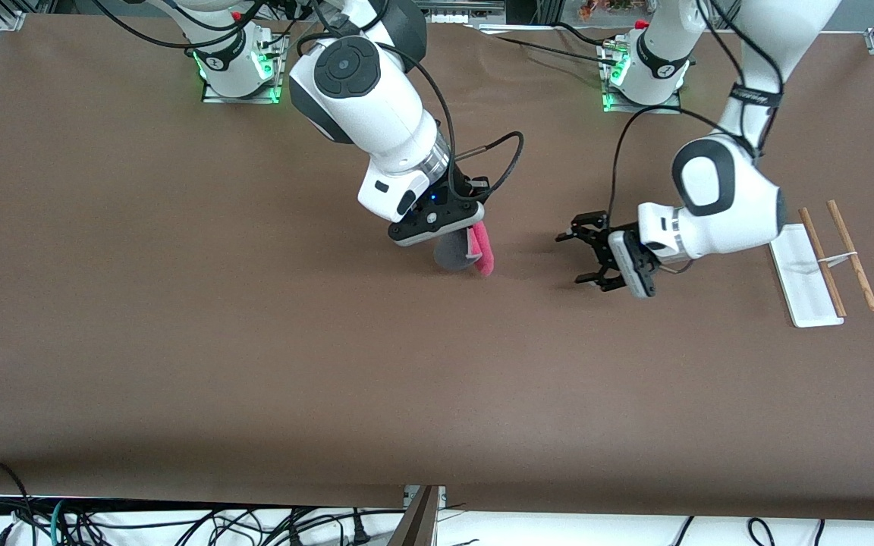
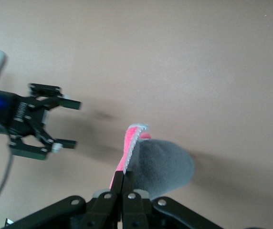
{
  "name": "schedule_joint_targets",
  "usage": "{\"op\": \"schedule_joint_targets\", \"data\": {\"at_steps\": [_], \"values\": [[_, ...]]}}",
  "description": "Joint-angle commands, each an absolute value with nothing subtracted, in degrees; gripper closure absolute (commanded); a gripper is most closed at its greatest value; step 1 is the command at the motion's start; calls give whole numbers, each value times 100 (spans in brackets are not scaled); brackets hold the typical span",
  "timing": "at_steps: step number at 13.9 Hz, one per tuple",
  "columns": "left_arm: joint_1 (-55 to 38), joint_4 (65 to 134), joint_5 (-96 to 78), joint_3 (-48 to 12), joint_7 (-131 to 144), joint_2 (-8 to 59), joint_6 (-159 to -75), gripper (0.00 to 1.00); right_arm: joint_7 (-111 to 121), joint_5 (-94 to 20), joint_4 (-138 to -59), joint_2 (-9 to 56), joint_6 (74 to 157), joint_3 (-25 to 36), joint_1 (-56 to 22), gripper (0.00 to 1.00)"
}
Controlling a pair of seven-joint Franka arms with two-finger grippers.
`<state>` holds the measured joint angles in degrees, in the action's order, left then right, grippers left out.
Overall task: Pass towel and hang on rack
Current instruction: 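Grasp the hanging towel with the left gripper below the right gripper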
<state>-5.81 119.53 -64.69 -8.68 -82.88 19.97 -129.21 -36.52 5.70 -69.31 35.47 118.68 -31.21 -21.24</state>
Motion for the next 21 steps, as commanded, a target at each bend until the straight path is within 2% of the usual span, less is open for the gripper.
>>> {"op": "schedule_joint_targets", "data": {"at_steps": [1, 5, 9, 17, 18, 19, 20, 21], "values": [[-817, 11909, -7153, -835, -9411, 2337, -13034, 0, -3744, 642, -6785, 3560, 11856, -3155, -2171, 100], [-1238, 11822, -7486, -835, -10316, 2715, -13456, 0, -3718, 615, -6540, 3533, 11848, -3190, -2180, 100], [-1669, 11269, -8050, -826, -10626, 3155, -13482, 0, -3709, 598, -6337, 3533, 11900, -3199, -2267, 100], [-1740, 11004, -8025, -826, -10565, 3155, -13474, 0, -3735, 606, -6354, 3568, 12006, -3182, -2514, 100], [-1740, 10995, -8007, -826, -10556, 3147, -13474, 10, -3735, 598, -6354, 3577, 12006, -3182, -2514, 100], [-1740, 10995, -7981, -826, -10556, 3120, -13474, 36, -3735, 606, -6363, 3577, 12006, -3182, -2548, 100], [-1740, 10995, -7972, -826, -10556, 3111, -13465, 68, -3744, 615, -6363, 3586, 12006, -3182, -2584, 100], [-1740, 11004, -7963, -826, -10573, 3094, -13465, 92, -3744, 624, -6363, 3586, 12006, -3182, -2593, 100]]}}
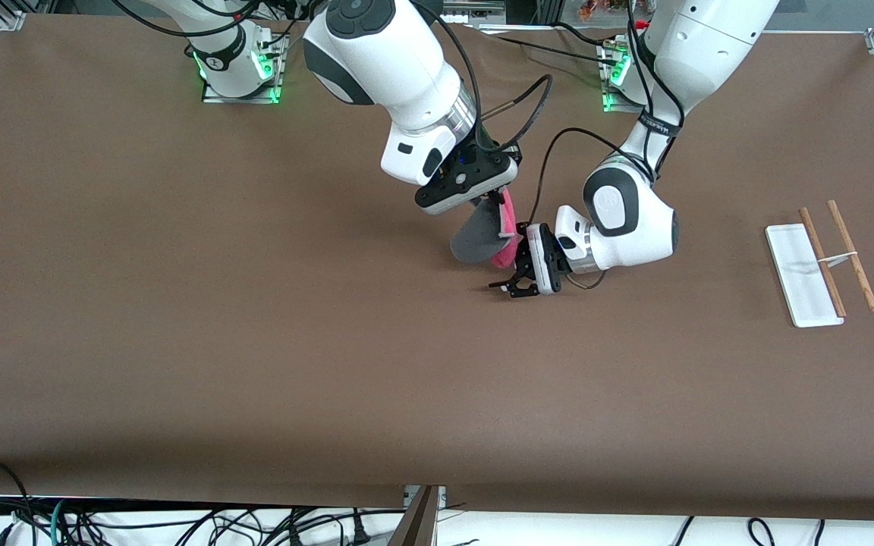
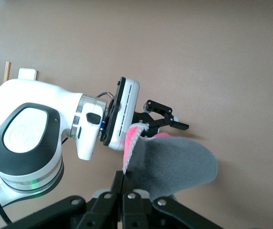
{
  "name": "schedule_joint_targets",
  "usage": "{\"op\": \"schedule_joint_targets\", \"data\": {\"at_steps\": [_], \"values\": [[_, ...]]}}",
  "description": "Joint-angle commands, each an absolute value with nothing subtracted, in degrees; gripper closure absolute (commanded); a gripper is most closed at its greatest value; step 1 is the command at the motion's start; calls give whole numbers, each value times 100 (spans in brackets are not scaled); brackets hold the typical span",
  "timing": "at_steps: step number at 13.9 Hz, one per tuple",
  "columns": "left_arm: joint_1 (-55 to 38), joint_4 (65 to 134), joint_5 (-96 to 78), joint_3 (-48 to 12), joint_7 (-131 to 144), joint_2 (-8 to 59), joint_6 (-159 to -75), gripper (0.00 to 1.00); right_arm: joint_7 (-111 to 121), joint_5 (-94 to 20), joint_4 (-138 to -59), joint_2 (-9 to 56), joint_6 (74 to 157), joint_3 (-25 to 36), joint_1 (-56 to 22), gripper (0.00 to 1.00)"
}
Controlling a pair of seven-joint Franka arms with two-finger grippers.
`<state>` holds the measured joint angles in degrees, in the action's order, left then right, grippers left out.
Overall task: Pass towel and hang on rack
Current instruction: 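Grasp the hanging towel with the left gripper below the right gripper, then open the right gripper while the left gripper pulls the towel away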
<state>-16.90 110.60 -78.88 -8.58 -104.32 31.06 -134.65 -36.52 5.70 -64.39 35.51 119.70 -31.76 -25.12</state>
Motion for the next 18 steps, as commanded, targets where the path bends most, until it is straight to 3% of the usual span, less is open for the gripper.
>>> {"op": "schedule_joint_targets", "data": {"at_steps": [1, 10, 11, 12, 13, 14, 15, 18], "values": [[-1732, 11004, -7902, -817, -10599, 3059, -13465, 100, -3744, 633, -6372, 3586, 12006, -3173, -2593, 100], [-1626, 10978, -7049, -537, -10390, 2787, -13421, 100, -3753, 607, -6381, 3595, 12006, -3173, -2584, 100], [-1609, 10986, -7014, -510, -10302, 2725, -13403, 100, -3753, 598, -6381, 3595, 11997, -3173, -2584, 96], [-1591, 10995, -6988, -510, -10231, 2672, -13403, 100, -3753, 589, -6381, 3595, 11988, -3164, -2584, 82], [-1582, 10986, -6857, -475, -10152, 2611, -13403, 100, -3744, 589, -6381, 3595, 11980, -3155, -2558, 62], [-1556, 10995, -6655, -449, -10030, 2558, -13395, 100, -3709, 632, -6381, 3595, 11988, -3147, -2549, 12], [-1495, 11013, -6427, -440, -9872, 2445, -13395, 100, -3700, 642, -6381, 3586, 11980, -3138, -2549, 0], [-1328, 11030, -5767, -440, -9371, 2181, -13264, 100, -3691, 650, -6381, 3533, 11805, -3120, -2427, 0]]}}
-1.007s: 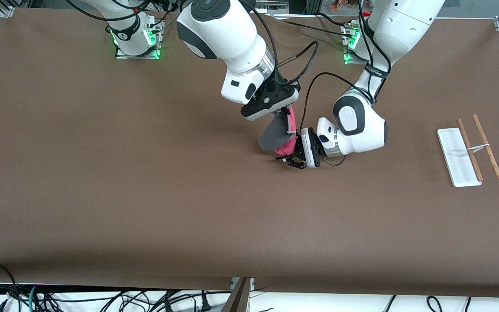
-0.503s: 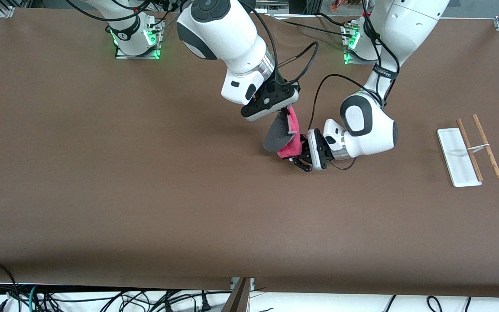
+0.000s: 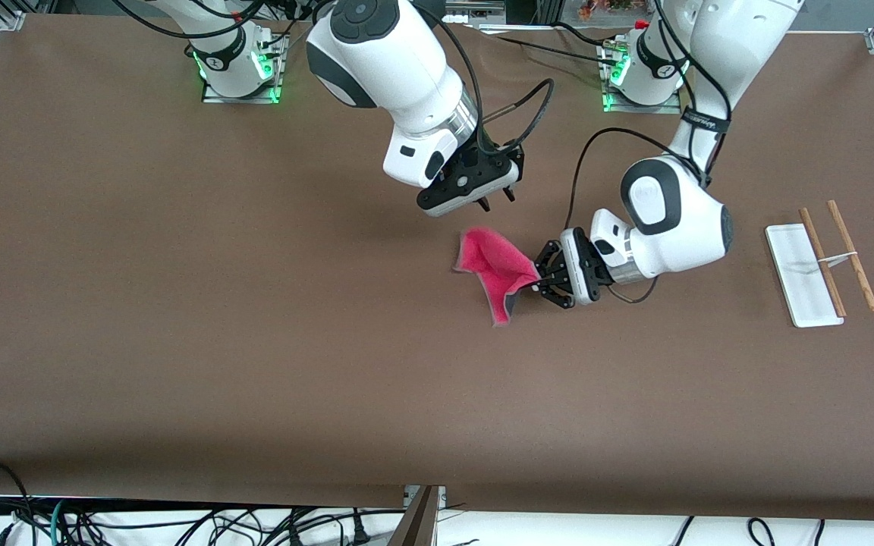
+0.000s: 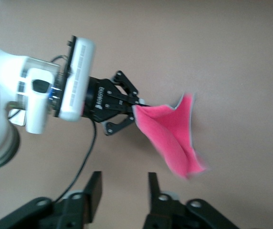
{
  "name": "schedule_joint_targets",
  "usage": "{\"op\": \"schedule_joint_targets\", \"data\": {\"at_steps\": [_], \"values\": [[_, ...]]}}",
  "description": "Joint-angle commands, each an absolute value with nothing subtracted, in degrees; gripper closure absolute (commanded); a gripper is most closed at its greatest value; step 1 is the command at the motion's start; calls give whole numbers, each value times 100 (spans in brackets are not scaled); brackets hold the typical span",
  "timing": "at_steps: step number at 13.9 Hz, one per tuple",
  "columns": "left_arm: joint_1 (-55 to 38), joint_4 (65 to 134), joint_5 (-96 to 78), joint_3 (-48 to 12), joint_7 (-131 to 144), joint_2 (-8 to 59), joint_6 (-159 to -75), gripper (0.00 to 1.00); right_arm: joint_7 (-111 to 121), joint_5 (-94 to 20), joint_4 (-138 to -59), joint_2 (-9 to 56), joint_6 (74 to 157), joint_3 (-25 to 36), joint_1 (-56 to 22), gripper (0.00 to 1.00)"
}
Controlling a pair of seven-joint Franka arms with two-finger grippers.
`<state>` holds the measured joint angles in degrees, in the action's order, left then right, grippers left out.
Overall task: Pass towel and hang on rack
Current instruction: 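Open the right gripper while the left gripper pulls the towel away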
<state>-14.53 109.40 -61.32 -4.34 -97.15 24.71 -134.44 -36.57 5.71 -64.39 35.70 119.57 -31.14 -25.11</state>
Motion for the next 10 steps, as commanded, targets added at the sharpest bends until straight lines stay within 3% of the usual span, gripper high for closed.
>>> {"op": "schedule_joint_targets", "data": {"at_steps": [1, 3, 10], "values": [[-1258, 11048, -5574, -439, -9221, 2075, -13202, 100, -3683, 650, -6363, 3533, 11630, -3120, -2347, 0], [-968, 11083, -5056, -439, -8975, 1829, -13096, 100, -3674, 668, -6354, 3455, 11295, -3094, -2268, 0], [305, 11074, -3174, -439, -7682, 406, -11446, 100, -2709, 756, -6346, 3401, 10109, -3006, -1452, 0]]}}
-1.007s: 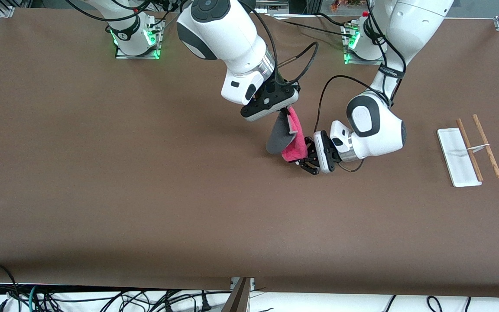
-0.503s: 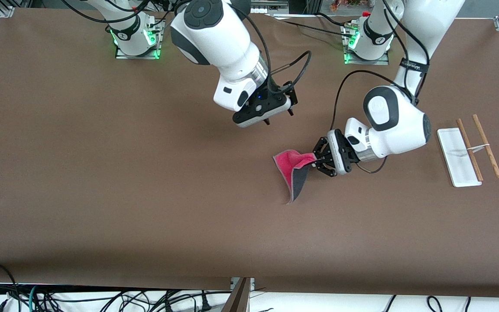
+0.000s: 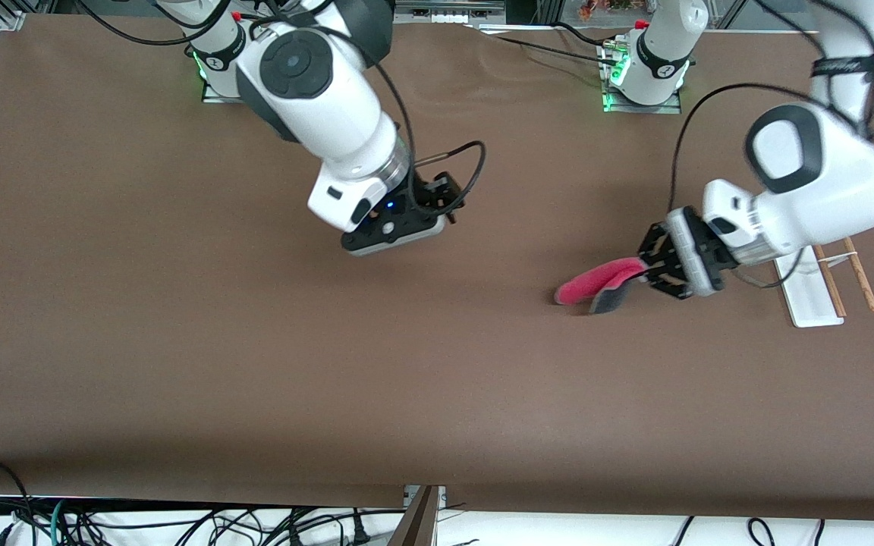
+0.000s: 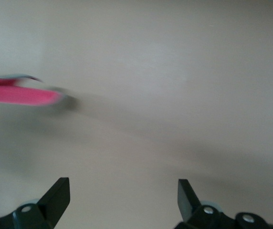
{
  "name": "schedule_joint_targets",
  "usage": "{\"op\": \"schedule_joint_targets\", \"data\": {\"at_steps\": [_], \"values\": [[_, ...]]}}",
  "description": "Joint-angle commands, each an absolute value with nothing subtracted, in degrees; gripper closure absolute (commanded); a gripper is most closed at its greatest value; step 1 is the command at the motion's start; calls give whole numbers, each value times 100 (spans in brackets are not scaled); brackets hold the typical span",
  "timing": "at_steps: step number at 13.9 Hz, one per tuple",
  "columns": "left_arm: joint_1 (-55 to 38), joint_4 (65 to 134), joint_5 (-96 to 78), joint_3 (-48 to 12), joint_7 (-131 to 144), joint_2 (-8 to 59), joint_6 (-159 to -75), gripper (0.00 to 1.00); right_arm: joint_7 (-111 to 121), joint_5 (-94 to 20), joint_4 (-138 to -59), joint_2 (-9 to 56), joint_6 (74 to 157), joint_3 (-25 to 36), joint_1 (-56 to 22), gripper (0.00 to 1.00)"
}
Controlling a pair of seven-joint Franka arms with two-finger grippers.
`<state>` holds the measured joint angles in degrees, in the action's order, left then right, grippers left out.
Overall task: Pass towel and hang on rack
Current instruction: 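Open the right gripper while the left gripper pulls the towel away, then carry the towel with the left gripper over the white rack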
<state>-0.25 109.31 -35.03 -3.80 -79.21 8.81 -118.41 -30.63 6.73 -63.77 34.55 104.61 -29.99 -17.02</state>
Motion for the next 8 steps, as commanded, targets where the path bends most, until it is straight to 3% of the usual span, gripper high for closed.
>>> {"op": "schedule_joint_targets", "data": {"at_steps": [1, 5, 8], "values": [[525, 11066, -2990, -439, -7682, 265, -11217, 100, -2385, 773, -6346, 3340, 9899, -3015, -1285, 0], [1527, 10856, -2497, -439, -7752, 228, -10443, 100, -1233, 835, -6398, 2998, 9335, -2357, -1117, 0], [2143, 10503, -2189, -439, -8111, 351, -9880, 100, -249, 817, -7073, 2481, 9229, -2241, -503, 0]]}}
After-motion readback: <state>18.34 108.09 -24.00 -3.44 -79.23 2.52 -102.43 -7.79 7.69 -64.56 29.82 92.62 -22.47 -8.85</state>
